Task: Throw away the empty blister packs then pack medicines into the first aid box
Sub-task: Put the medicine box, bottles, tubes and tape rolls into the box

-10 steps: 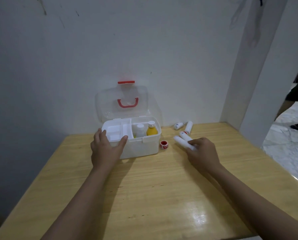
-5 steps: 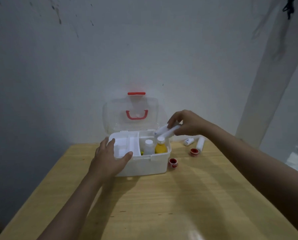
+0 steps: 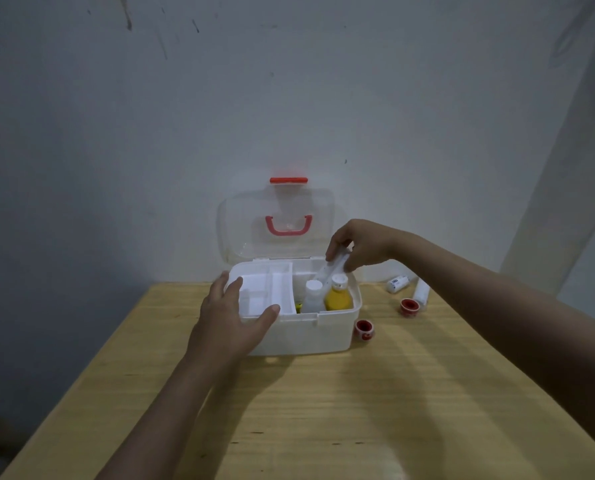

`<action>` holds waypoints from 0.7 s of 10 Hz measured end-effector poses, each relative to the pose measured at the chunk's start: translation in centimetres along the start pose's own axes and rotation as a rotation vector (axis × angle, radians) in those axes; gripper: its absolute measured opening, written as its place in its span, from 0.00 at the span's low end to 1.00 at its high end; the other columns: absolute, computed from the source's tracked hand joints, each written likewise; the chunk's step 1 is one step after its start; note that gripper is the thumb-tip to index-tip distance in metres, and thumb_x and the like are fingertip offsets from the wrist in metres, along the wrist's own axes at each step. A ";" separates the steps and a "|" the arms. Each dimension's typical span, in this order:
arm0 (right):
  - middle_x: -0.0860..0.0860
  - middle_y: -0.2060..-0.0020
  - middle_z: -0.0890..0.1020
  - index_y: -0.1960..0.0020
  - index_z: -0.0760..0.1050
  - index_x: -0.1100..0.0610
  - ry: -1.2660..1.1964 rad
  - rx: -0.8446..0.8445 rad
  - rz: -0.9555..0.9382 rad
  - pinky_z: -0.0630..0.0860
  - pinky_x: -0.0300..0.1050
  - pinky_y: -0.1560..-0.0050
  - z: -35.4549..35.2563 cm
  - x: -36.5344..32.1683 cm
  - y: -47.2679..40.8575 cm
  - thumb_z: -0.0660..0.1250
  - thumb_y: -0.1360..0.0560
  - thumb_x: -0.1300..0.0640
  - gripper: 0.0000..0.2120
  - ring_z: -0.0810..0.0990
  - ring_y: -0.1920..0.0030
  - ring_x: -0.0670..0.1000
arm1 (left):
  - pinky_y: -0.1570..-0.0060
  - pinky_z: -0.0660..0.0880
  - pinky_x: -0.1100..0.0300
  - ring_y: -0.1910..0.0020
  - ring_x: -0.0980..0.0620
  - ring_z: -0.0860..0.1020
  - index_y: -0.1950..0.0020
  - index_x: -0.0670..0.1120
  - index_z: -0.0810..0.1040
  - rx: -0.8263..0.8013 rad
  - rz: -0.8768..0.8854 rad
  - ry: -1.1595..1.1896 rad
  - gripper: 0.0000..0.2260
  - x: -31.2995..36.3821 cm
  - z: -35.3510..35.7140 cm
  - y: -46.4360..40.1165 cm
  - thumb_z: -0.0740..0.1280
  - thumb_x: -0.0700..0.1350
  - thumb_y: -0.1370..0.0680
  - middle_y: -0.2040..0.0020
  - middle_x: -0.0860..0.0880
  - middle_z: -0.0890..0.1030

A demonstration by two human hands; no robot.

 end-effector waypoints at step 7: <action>0.50 0.41 0.78 0.44 0.79 0.52 0.108 -0.071 -0.019 0.73 0.45 0.42 0.8 -0.5 -0.9 0.74 0.33 0.62 0.18 0.76 0.43 0.51 | 0.36 0.67 0.48 0.27 0.48 0.60 0.27 0.48 0.63 0.021 -0.001 0.044 0.37 0.2 -0.1 0.1 0.67 0.64 0.30 0.23 0.52 0.55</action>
Point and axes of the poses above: each hand's wrist, its own y-axis away from the middle knuckle, its own z-axis out of the palm, x = y × z, the point moved 4 cm from there along -y, towards the middle knuckle
